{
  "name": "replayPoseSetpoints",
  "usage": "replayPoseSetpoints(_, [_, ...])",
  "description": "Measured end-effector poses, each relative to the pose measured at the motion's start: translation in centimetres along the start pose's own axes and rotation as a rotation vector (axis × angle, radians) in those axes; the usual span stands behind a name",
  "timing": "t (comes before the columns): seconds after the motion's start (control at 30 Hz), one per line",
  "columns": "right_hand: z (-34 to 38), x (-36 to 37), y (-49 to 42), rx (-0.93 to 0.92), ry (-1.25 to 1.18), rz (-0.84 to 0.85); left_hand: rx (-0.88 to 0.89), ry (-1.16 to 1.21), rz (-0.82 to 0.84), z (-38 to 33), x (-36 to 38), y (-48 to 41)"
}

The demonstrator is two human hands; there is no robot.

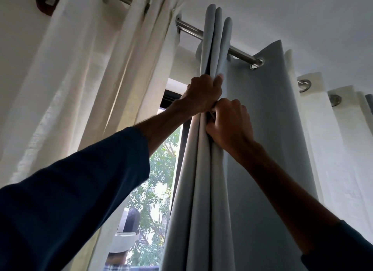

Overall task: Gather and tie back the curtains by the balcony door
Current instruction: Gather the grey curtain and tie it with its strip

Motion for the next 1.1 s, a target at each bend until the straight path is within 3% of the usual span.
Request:
replayPoseSetpoints(0.13, [-0.7,0.7,1.1,-0.112,-0.126,0.007,0.018,-0.094,0.1,-0.1,-0.3,0.3])
replayPoseSetpoints(0.27, [-3.1,0.8,1.1,-0.062,-0.297,0.09,0.06,-0.174,0.104,0.6,-0.5,0.9])
replayPoseSetpoints(0.4, [-9.1,-0.6,0.3,0.127,-0.032,-0.311,0.127,-0.145,0.076,1.6,0.0,1.1])
replayPoseSetpoints(0.43, [-10.8,-1.0,0.1,0.206,0.042,-0.348,0.136,-0.142,0.071,1.9,0.1,0.9])
replayPoseSetpoints(0.63, [-17.2,-1.6,-1.5,0.592,0.161,-0.022,0.158,-0.132,0.064,2.2,0.7,0.7])
replayPoseSetpoints(0.83, [-15.1,-0.4,-1.1,0.47,0.134,-0.015,0.187,-0.126,0.056,2.5,1.2,0.5])
replayPoseSetpoints(1.1, [-5.1,3.1,-4.5,0.09,0.128,-0.003,0.194,-0.108,0.109,2.9,1.4,0.1])
Point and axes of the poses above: each hand's wrist, its own y-axis away from the middle knuckle, its own x-axis out of the palm, z = x × y, the point moved 2 cm from there along -y, towards the middle knuckle, and after that the axes turned 9 degrees about -z, right-handed, at the moved point
